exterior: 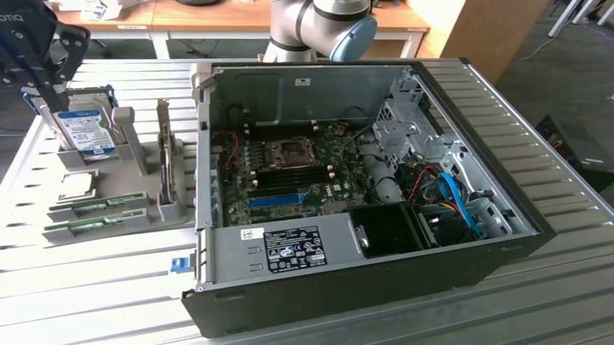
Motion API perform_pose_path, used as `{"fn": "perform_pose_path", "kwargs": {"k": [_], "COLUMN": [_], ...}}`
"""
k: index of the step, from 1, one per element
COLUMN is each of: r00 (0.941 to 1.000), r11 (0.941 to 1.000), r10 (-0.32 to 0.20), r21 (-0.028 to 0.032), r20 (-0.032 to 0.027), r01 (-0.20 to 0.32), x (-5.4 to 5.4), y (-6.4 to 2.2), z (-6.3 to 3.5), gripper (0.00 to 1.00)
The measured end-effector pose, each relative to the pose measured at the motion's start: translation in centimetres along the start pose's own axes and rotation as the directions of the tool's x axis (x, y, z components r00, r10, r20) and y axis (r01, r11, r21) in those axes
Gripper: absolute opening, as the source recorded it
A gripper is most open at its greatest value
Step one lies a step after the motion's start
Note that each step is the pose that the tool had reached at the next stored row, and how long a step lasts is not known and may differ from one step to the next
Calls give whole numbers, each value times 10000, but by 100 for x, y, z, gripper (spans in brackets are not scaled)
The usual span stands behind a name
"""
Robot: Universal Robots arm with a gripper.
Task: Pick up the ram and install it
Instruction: 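Pick up the ram and move it above insertion slot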
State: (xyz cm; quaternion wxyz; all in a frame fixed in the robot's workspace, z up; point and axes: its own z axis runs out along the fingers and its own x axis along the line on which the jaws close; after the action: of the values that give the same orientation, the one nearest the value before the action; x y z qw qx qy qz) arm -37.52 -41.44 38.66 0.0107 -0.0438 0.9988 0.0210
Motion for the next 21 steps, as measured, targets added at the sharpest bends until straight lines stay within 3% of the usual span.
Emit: {"fn": "perform_pose_path", "kwargs": {"k": [6,11,16,21], "r00": [9982,9932,9855,9740], "r11": [9982,9932,9855,9740], "r10": [-602,-1159,-1695,-2262], "r21": [39,59,74,80], "r20": [-32,-59,-87,-114], "r01": [602,1159,1695,2263], "x": [-1,0,0,0], "y": [-1,0,0,0], "z": [0,0,0,0], "gripper": [11,11,11,11]}}
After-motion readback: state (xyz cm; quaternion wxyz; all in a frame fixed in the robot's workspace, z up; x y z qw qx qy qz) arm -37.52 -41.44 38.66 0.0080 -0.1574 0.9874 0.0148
